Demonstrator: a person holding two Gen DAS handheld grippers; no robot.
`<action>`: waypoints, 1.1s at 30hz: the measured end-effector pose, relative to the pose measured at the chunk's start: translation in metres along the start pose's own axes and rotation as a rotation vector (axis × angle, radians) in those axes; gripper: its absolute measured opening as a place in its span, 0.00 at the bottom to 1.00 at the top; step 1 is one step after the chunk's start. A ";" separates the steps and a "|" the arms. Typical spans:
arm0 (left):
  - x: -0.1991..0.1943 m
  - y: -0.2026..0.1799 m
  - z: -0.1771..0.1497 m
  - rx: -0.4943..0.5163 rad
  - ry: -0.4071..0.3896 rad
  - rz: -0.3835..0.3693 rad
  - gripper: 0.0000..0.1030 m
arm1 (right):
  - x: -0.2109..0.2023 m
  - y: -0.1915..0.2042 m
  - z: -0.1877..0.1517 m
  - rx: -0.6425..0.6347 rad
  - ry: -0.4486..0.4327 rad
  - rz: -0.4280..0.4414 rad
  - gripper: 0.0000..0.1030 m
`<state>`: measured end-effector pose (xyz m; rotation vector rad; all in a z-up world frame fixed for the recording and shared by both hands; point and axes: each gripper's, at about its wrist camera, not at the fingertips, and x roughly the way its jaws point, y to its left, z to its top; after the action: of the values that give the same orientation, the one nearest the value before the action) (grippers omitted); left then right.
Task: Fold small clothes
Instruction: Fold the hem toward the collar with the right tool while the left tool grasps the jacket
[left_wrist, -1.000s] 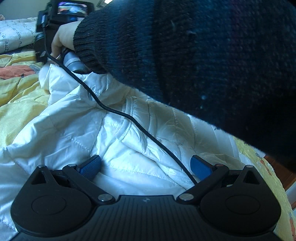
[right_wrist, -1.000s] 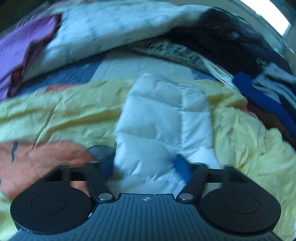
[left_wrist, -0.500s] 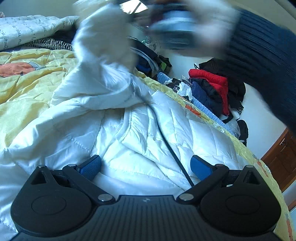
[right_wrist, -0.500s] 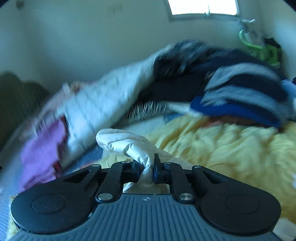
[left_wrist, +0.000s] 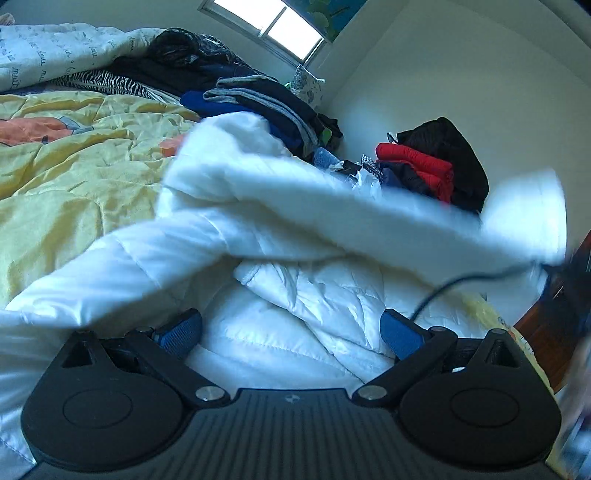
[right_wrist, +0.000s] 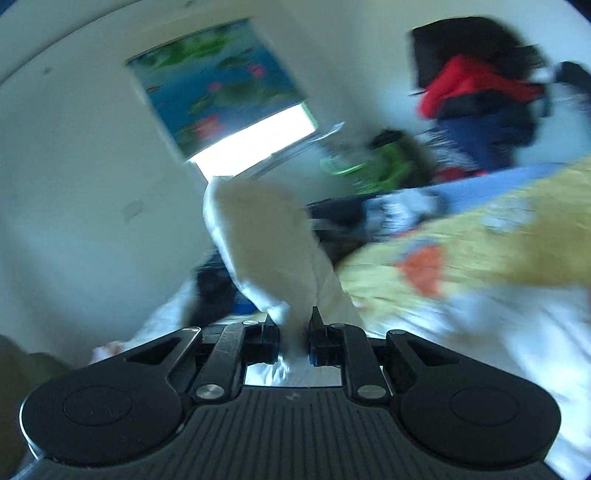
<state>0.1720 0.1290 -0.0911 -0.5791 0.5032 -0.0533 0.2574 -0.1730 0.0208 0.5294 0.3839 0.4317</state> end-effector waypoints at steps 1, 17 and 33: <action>0.001 0.001 0.001 -0.004 -0.001 -0.002 1.00 | -0.005 -0.019 -0.010 0.046 0.007 -0.012 0.18; 0.000 0.006 0.001 -0.033 -0.007 -0.024 1.00 | -0.031 -0.149 -0.061 0.648 -0.068 0.132 0.61; -0.032 0.022 0.027 -0.359 -0.068 0.000 1.00 | -0.036 -0.177 -0.078 0.701 -0.092 0.210 0.17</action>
<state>0.1547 0.1673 -0.0693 -0.9285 0.4491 0.0584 0.2433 -0.2970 -0.1311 1.2750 0.3884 0.4685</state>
